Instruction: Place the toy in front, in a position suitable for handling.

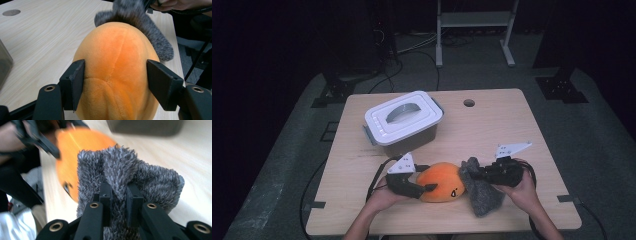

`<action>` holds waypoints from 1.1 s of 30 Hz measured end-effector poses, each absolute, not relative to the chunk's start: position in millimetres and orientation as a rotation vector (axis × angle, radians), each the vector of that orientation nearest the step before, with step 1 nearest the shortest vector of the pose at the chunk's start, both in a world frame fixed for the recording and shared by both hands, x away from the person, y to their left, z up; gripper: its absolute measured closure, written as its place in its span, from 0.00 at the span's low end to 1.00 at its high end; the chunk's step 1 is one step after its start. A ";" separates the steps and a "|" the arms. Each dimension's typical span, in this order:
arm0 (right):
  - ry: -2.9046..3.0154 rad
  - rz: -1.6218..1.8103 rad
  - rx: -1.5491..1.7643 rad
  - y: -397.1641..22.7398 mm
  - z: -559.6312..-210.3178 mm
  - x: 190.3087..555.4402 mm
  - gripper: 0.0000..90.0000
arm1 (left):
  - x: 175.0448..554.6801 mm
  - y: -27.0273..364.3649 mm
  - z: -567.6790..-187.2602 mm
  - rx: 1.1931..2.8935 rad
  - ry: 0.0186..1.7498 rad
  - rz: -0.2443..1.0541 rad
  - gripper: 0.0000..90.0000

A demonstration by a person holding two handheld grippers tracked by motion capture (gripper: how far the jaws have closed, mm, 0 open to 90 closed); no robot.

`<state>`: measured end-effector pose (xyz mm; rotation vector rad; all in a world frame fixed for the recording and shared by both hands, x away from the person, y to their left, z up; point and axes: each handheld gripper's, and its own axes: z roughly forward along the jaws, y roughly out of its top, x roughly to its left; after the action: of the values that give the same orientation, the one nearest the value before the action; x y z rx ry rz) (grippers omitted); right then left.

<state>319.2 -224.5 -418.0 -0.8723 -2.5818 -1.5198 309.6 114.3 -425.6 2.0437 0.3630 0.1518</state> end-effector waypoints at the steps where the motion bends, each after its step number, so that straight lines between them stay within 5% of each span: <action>1: -2.575 -1.545 -0.857 -221.8 -415.1 318.6 0.86 | 309.5 113.5 -426.0 2.046 0.362 0.155 0.35; 14: -2.586 -1.469 -0.869 -215.9 -428.9 318.7 0.86 | 309.2 112.6 -425.0 2.054 0.374 0.174 0.34; 23: -2.641 -1.561 -0.743 -191.9 -405.7 308.1 0.86 | 308.6 109.2 -423.2 2.062 0.372 0.179 0.32; 33: -2.632 -1.498 -0.850 -211.5 -422.1 315.5 0.86 | 300.8 105.6 -417.9 2.083 0.269 0.143 0.32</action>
<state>315.5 -211.5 -422.1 -0.8498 -2.6324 -1.4981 300.8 105.6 -417.9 2.0833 0.2691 0.1434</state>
